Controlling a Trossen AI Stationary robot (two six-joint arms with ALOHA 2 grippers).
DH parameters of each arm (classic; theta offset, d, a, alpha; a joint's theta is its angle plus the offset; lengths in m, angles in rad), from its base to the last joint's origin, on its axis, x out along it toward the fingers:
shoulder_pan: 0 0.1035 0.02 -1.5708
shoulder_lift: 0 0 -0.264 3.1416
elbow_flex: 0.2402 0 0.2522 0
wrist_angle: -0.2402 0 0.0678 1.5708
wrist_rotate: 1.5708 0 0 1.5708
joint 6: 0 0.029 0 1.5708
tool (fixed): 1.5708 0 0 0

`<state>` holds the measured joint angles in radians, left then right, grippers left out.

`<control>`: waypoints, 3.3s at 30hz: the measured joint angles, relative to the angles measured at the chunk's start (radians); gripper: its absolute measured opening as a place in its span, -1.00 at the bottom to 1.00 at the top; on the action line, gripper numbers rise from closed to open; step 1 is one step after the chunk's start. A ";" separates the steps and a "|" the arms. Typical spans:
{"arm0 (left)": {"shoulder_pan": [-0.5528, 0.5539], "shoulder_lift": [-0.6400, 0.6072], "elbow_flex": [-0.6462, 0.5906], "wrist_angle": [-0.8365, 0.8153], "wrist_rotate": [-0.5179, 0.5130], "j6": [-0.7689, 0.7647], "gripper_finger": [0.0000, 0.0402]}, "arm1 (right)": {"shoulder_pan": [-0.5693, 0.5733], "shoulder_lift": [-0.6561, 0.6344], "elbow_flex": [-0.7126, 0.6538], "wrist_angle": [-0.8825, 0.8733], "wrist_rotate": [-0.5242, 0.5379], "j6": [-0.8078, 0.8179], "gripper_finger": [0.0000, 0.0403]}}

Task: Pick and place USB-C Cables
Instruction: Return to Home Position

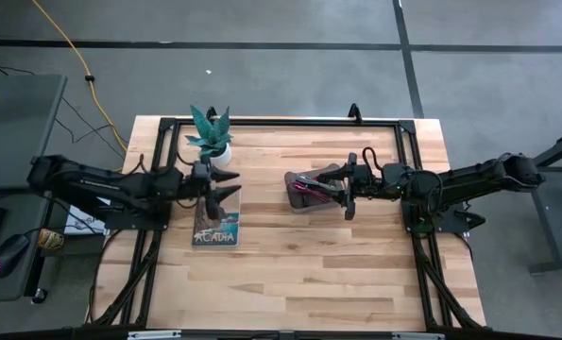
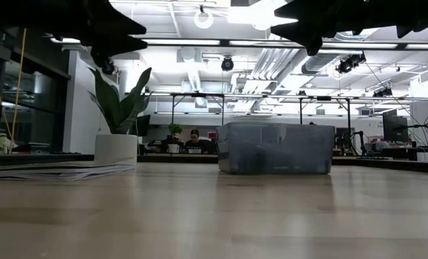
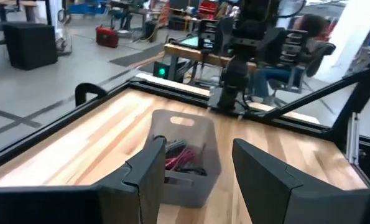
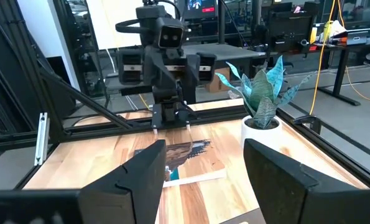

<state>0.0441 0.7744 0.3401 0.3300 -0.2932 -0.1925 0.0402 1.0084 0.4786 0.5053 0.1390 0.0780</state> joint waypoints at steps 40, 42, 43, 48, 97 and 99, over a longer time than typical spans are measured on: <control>0.096 -0.493 -0.249 -0.158 0.155 0.120 -1.00 | 0.000 0.000 0.000 -0.009 0.000 0.000 0.04; 0.117 -0.528 -0.276 -0.157 0.177 0.105 -1.00 | 0.000 0.000 0.000 -0.009 0.000 0.000 0.04; 0.129 -0.541 -0.285 -0.153 0.195 0.100 -1.00 | 0.000 0.000 0.000 -0.009 0.000 0.000 0.04; 0.176 -0.600 -0.329 -0.160 0.237 0.067 -1.00 | 0.000 0.000 0.000 -0.010 0.000 0.000 0.04; 0.106 -0.611 -0.329 -0.289 0.119 0.028 -1.00 | 0.000 -0.006 0.001 -0.079 0.011 0.079 0.04; 0.106 -0.611 -0.328 -0.289 0.119 0.028 -1.00 | 0.000 -0.020 0.001 -0.083 0.011 0.079 0.02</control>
<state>0.1497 0.1631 0.0116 0.0410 -0.1744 -0.1646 0.0402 0.9882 0.4793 0.4224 0.1501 0.1571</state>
